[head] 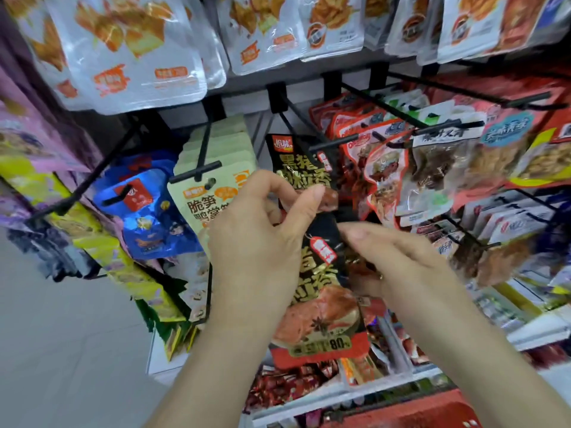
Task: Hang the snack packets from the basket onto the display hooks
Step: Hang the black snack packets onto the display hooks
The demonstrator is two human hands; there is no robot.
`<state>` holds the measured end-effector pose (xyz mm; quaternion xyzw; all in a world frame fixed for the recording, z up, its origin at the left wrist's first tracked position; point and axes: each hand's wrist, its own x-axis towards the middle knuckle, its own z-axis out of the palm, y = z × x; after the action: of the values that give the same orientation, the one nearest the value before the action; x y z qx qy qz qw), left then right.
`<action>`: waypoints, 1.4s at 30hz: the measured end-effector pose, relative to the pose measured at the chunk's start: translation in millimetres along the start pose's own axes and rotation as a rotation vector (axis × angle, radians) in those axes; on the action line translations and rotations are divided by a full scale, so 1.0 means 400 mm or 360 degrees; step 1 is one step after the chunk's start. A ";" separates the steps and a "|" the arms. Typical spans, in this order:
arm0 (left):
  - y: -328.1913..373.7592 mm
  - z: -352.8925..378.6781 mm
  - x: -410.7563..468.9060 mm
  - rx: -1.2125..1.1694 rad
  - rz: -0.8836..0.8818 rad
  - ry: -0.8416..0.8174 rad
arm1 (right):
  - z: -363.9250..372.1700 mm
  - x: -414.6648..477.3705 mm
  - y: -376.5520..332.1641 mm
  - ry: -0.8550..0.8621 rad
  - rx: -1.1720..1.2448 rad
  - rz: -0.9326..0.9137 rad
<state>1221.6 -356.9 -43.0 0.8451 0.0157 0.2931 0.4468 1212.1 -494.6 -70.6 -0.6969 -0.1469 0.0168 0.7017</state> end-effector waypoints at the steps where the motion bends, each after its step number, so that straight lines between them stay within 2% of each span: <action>1: 0.006 0.005 0.001 -0.0008 0.0009 0.0012 | 0.008 -0.006 -0.006 -0.0086 -0.0017 -0.0001; 2: 0.012 0.011 0.003 -0.0017 0.0006 0.0010 | 0.015 -0.009 -0.008 -0.0093 -0.0054 -0.0014; 4: 0.012 0.010 0.007 -0.0153 -0.0065 -0.0043 | 0.015 -0.008 0.005 0.0105 -0.0107 -0.0035; 6: -0.003 -0.007 0.009 -0.0505 -0.0285 -0.0185 | 0.004 -0.002 0.012 0.0253 -0.0123 -0.0020; 8: -0.018 -0.026 0.006 -0.0801 -0.0572 -0.0367 | -0.007 0.000 0.015 0.0280 -0.0105 0.0024; 10: -0.024 -0.031 0.001 -0.0765 -0.0633 -0.0419 | -0.010 -0.003 0.015 0.0239 -0.0073 0.0052; 15: -0.017 -0.011 0.015 -0.0511 -0.0502 -0.0310 | -0.015 0.005 0.029 0.0302 -0.0014 0.0089; 21: 0.021 0.025 0.051 -0.0474 -0.0197 -0.0133 | -0.021 0.055 0.011 0.0431 -0.0020 0.0044; 26: 0.014 0.043 0.080 -0.0441 -0.0174 -0.0049 | -0.019 0.094 0.003 0.0465 -0.0013 0.0006; 32: 0.004 0.024 0.103 -0.0526 -0.0276 -0.0152 | -0.017 0.098 0.013 0.0458 -0.0102 -0.0008; 42: 0.014 0.025 0.090 -0.0299 0.0002 -0.0165 | -0.024 0.091 0.018 0.0451 -0.0172 0.0027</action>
<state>1255.1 -357.5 -25.5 0.8135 -0.0356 0.2495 0.5240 1250.4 -495.3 -71.0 -0.7303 -0.0411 -0.0838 0.6768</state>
